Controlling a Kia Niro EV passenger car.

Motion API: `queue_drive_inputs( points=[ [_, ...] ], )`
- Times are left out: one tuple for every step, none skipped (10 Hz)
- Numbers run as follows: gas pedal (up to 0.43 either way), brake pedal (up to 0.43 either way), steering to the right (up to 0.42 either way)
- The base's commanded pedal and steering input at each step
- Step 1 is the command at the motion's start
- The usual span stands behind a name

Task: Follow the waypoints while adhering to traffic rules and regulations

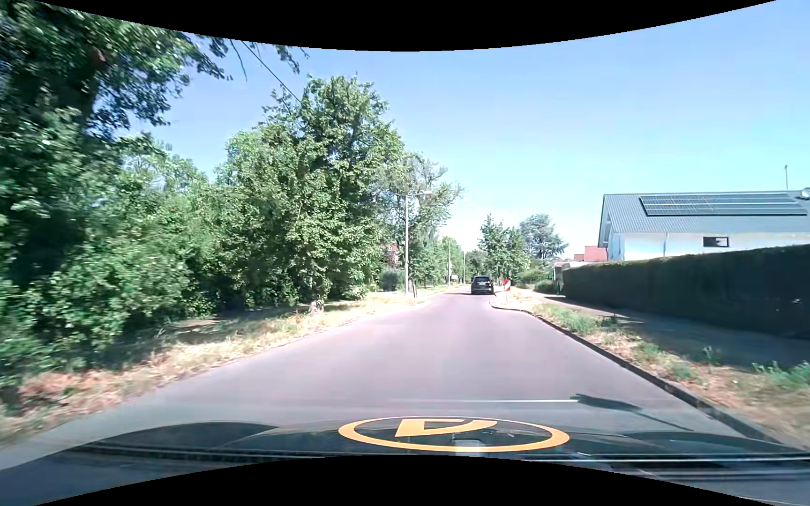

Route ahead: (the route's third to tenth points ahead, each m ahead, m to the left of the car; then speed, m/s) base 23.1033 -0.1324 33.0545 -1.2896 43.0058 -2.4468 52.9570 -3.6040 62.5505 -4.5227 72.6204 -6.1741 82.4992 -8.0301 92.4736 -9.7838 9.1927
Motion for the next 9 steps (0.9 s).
queue_drive_inputs(
  points=[
    [0.28, 0.0, 0.03],
    [0.268, 0.0, 0.026],
    [0.268, 0.0, 0.023],
    [0.268, 0.0, 0.021],
    [0.268, 0.0, 0.021],
    [0.268, 0.0, 0.02],
    [0.26, 0.0, 0.02],
    [0.248, 0.0, 0.02],
    [0.228, 0.0, 0.018]
  ],
)
